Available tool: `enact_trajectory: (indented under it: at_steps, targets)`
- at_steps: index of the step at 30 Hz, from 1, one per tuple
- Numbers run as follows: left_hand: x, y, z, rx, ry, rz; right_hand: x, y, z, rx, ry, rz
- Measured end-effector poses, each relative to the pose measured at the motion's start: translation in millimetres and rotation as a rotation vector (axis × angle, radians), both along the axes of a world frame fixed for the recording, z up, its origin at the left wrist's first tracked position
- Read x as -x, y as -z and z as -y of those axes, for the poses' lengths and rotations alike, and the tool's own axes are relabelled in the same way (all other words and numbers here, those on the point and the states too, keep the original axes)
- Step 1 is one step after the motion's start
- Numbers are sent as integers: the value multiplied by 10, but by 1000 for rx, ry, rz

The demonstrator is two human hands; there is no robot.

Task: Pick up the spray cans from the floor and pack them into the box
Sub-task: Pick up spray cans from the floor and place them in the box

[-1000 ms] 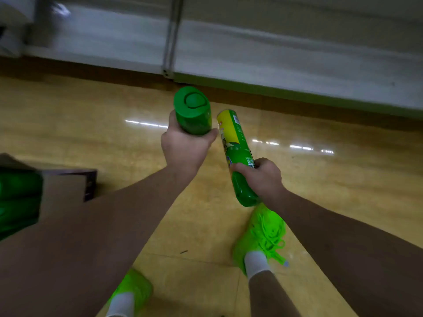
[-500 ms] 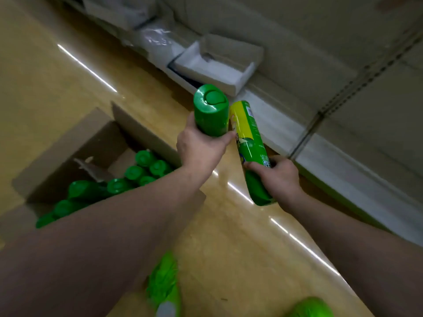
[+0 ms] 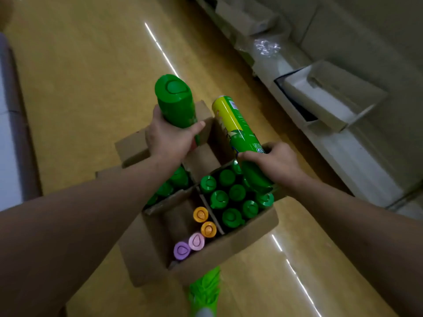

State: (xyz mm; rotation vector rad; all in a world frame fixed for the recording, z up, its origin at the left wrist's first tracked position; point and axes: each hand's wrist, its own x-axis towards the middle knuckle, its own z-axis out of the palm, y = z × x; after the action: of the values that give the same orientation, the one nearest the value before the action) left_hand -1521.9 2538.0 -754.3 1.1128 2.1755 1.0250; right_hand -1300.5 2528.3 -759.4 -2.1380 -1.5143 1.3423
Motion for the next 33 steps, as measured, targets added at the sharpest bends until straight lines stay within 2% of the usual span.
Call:
enact_trajectory:
  at_steps: [9,19,23,29,33]
  targets:
    - [1557,655,318,73,-207,94,1271,241,-747,60,-549,224]
    - [2068,1536,408,314,-104,159,2787,672,-1102,87,-1245,568]
    - [2098,1776,349,412,-37,233,2975,921,-1195,110,-1323,613]
    - [2044,2070,259,516,58,240,3087,1287,-1187,-5,-1293,594]
    - [1990,2222,195,579,168,243,3099,1516,-1124,14,-1279,590]
